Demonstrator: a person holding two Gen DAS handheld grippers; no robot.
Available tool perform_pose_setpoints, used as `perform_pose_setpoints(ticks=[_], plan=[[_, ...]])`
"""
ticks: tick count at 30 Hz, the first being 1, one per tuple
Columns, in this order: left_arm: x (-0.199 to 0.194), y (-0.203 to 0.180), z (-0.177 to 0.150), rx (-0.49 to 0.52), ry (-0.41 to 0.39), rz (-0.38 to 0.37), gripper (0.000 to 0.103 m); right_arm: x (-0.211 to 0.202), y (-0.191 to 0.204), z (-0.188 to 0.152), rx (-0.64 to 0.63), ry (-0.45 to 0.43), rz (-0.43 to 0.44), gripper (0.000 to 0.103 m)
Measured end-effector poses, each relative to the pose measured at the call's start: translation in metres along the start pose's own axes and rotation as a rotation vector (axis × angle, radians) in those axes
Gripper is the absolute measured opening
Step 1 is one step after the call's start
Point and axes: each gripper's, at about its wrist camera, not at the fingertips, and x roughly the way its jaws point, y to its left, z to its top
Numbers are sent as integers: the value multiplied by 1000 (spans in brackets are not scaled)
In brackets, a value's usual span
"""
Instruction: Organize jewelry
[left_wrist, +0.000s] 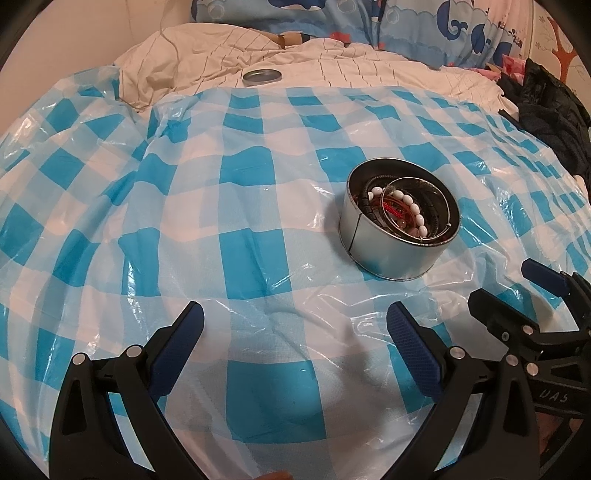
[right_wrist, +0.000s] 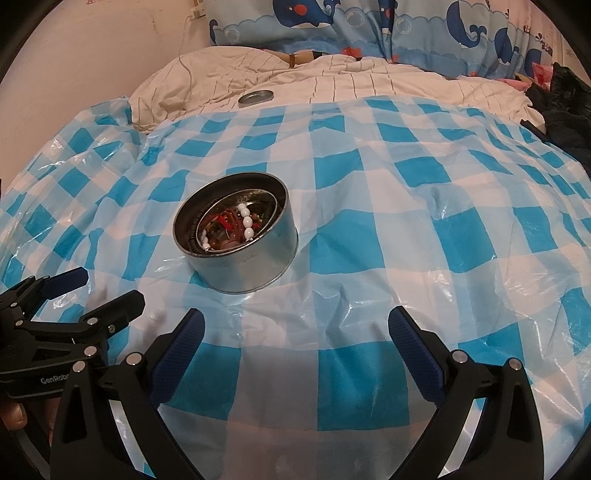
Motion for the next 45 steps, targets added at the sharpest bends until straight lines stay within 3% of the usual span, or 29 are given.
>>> perform_pose_setpoints(ticks=[45], plan=[[-5,2,-2,25,3,17,95,1,-2,2,0,8,2,95]])
